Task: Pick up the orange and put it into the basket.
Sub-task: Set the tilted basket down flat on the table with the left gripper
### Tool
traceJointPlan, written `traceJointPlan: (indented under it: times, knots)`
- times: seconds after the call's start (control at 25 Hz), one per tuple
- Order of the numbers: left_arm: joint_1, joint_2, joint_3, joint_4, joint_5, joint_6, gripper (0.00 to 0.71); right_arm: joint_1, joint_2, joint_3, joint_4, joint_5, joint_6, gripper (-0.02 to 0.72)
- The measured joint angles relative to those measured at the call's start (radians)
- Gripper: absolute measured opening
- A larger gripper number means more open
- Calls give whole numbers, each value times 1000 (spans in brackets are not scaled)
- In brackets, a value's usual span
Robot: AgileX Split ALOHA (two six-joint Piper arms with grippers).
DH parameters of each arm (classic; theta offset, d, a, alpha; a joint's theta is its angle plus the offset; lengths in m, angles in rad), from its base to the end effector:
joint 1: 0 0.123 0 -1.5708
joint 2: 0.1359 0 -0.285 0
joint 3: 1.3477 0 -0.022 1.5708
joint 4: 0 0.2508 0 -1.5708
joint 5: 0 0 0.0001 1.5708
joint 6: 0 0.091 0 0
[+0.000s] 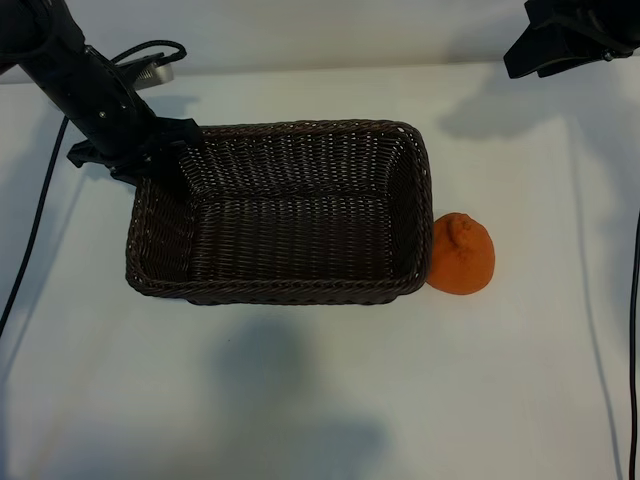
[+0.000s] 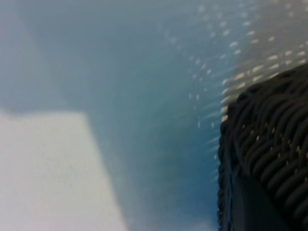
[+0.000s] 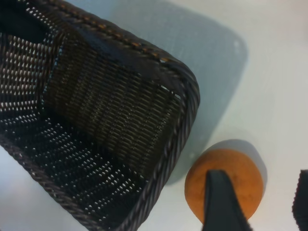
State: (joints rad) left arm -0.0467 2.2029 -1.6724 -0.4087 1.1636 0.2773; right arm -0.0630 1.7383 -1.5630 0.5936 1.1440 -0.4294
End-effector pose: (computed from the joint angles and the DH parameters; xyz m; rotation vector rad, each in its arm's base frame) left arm 0.4315 -0.0534 0.1556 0.2360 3.0706 -0.5819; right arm 0.3705 0.0231 0.3231 -0.2717 2.5937 0.6482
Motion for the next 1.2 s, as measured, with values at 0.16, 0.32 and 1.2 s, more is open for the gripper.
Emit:
traceJointPlan:
  times: [0.16,0.32,1.2]
  knots:
    - [-4,16,-3,-6,0,-2,182,0,0,0,0,0,0,377]
    - [-4,20,-6,-6,0,-5,182,0,0,0,0,0,0,377]
    - [-5,21,-6,18,0,-46,182,0,0,0,0,-1,0,377]
